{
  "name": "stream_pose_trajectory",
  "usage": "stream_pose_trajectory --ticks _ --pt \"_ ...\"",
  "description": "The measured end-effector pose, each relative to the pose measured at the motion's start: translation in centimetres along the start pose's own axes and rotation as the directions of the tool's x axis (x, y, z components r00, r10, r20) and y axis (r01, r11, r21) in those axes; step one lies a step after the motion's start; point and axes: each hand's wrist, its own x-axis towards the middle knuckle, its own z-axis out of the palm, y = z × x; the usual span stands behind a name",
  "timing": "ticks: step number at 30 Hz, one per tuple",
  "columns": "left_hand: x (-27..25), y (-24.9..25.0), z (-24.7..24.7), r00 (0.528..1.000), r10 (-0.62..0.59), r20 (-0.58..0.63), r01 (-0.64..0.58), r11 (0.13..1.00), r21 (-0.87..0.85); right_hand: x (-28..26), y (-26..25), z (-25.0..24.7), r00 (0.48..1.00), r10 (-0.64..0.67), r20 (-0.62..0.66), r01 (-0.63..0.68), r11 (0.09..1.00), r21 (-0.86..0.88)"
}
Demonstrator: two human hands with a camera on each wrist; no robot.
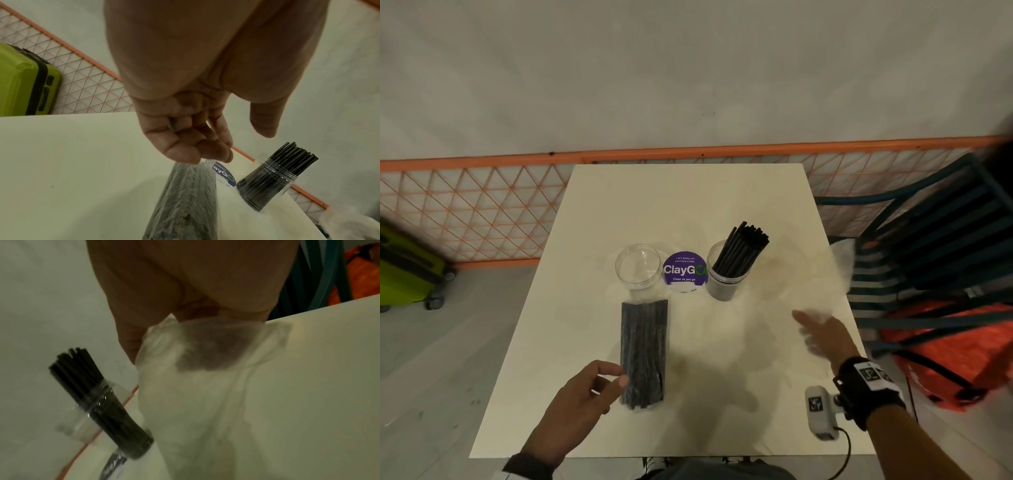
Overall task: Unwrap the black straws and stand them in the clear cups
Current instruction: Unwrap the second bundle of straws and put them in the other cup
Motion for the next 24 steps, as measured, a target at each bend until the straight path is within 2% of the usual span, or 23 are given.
stream_pose_trajectory --ticks 3,6,8,11,15,20,24 --pt "0.1 -0.1 0.2 1.0 0.01 0.017 -0.01 1.0 0.025 -0.1 1.0 1.2 0.999 -0.004 0.046 0.012 0.987 -0.161" --pt "0.2 -0.2 0.5 0.999 0.019 0.031 -0.02 0.999 0.042 -0.1 2.0 2.4 0.998 0.051 0.023 -0.048 0.995 -0.091" --pt "0.2 -0.3 0.7 0.999 0.025 0.034 -0.027 0.998 0.05 0.2 2.9 3.0 0.998 0.061 0.01 -0.059 0.992 -0.107" --pt "0.1 -0.7 0.8 0.999 0.04 0.029 -0.041 0.998 0.046 0.1 3.9 3.4 0.999 0.043 -0.001 -0.041 0.963 -0.265" --pt "0.0 -1.3 0.6 0.998 0.053 0.023 -0.054 0.998 0.029 -0.1 4.6 3.2 1.0 0.022 -0.008 -0.023 0.881 -0.473" --pt "0.3 -1.7 0.7 0.996 0.089 0.018 -0.091 0.985 0.147 -1.5 3.7 2.1 0.989 -0.094 -0.111 0.036 0.895 -0.444" --pt "1.9 -3.0 1.6 0.997 0.05 0.057 -0.064 0.954 0.293 -4.2 2.6 1.9 0.941 -0.276 -0.195 0.153 0.863 -0.482"
